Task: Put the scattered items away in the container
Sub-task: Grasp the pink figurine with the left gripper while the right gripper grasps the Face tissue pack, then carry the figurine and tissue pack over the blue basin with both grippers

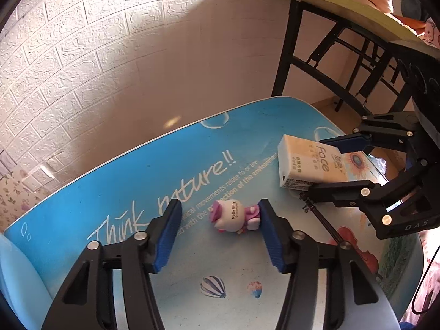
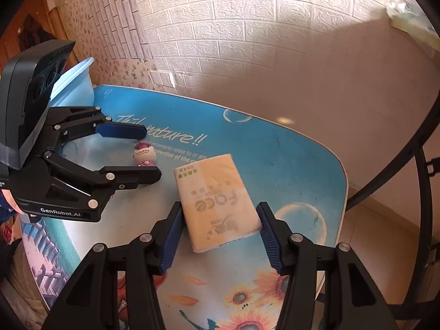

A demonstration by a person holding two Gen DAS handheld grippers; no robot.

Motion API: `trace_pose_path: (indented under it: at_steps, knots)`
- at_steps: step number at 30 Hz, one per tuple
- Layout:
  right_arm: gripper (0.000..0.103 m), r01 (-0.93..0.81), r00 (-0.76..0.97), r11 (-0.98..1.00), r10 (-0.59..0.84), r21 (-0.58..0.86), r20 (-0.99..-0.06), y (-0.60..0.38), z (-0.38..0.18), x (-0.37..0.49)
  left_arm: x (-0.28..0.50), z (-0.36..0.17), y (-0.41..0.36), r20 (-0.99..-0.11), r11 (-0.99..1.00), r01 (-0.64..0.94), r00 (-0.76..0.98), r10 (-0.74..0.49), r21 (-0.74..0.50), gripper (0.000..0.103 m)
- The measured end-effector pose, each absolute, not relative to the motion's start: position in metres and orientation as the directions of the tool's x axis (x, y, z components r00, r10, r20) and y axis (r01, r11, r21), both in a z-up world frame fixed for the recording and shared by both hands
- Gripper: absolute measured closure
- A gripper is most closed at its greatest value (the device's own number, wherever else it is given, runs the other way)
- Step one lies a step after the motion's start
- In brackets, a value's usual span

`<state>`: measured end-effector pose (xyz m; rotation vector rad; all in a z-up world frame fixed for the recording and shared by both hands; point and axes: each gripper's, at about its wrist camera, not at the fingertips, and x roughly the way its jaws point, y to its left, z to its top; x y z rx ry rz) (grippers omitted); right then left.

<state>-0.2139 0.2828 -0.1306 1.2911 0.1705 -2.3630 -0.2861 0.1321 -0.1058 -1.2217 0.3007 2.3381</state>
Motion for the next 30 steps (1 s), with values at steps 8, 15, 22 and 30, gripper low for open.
trace_pose_path:
  at_steps: [8,15,22,30]
  knots:
    - [0.048,0.395,-0.477,-0.911,-0.313,0.118,-0.821,0.283,-0.133,-0.215,-0.283,-0.103,0.119,-0.808,-0.858,-0.507,-0.467,0.360,-0.090,0.070]
    - [0.048,0.336,-0.487,-0.925,-0.330,0.176,-0.808,0.287,-0.132,-0.205,-0.266,-0.098,0.115,-0.795,-0.844,-0.525,-0.460,0.394,-0.114,0.070]
    - [0.048,0.305,-0.497,-0.941,-0.286,0.144,-0.819,0.282,-0.127,-0.189,-0.242,-0.090,0.110,-0.789,-0.846,-0.521,-0.468,0.398,-0.118,0.070]
    - [0.049,0.250,-0.522,-0.957,-0.260,0.146,-0.812,0.281,-0.114,-0.155,-0.206,-0.083,0.094,-0.785,-0.864,-0.487,-0.482,0.389,-0.129,0.070]
